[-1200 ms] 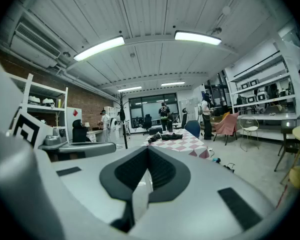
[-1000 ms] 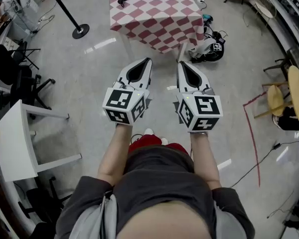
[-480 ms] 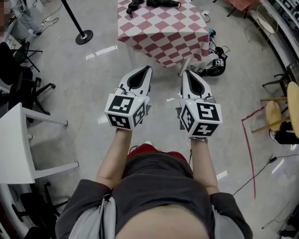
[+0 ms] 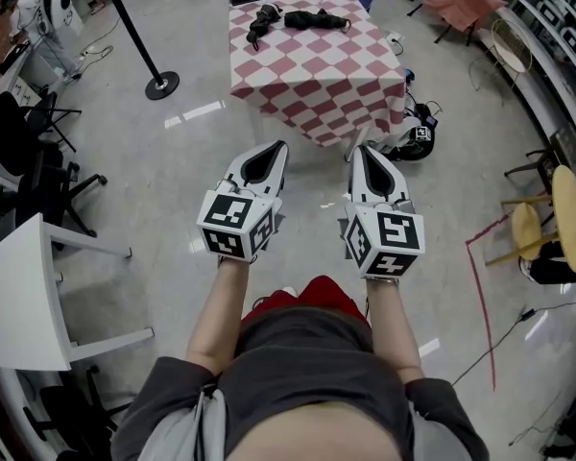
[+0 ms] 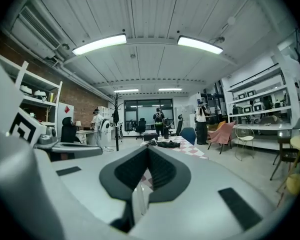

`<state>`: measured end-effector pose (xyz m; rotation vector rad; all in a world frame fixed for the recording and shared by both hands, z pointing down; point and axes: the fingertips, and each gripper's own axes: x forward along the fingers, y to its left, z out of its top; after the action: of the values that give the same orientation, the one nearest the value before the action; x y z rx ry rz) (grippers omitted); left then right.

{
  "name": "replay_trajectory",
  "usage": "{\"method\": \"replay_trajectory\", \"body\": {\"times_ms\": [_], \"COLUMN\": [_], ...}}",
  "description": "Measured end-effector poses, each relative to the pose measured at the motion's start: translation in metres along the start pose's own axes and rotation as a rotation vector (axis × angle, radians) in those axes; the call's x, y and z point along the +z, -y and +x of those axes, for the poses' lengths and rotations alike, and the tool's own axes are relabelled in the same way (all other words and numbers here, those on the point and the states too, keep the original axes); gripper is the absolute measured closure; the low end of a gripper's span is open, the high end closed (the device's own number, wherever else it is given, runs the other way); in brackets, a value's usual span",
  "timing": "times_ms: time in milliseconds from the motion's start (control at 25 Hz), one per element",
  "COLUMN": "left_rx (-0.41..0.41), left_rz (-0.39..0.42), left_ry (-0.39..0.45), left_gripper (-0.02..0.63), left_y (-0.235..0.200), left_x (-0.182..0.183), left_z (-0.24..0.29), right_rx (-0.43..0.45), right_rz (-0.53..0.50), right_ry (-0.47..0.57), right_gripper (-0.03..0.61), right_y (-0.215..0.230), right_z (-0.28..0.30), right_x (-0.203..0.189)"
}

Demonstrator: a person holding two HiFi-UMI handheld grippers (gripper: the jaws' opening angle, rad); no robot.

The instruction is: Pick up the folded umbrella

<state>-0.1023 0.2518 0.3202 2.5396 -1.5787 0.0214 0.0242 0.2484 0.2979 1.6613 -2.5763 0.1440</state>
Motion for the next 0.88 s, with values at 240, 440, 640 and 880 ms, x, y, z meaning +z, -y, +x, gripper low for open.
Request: {"method": "replay_trajectory", "body": {"times_ms": [240, 440, 640, 880], "left_rx": [0.000, -0.001, 0.013, 0.066], "left_rz": [0.006, 0.005, 0.009, 0.018], "left_ry": [0.004, 0.005, 0.006, 0.015], "left_gripper": [0.600, 0.598, 0.598, 0.598], "left_y": [-0.006, -0.013, -0.029, -0.061], "left_x": [0.004, 0.004, 0.009, 0.017], "left_z": [0.011, 0.035, 0.077, 0.140], "right_rx": [-0.013, -0.020, -0.018, 0.001], "right_rz": [0.018, 0.030, 0.036, 0.041], "right_ry": [-0.014, -0.022, -0.021, -0.037], "right_gripper": [0.560, 0.560, 0.560, 0.560], "right_y": [0.008, 0.024, 0.050, 0.086], "right_z": [0.007, 0.024, 0.063, 0.128], "right_x": [-0.005, -0.009, -0.003, -0.001]}}
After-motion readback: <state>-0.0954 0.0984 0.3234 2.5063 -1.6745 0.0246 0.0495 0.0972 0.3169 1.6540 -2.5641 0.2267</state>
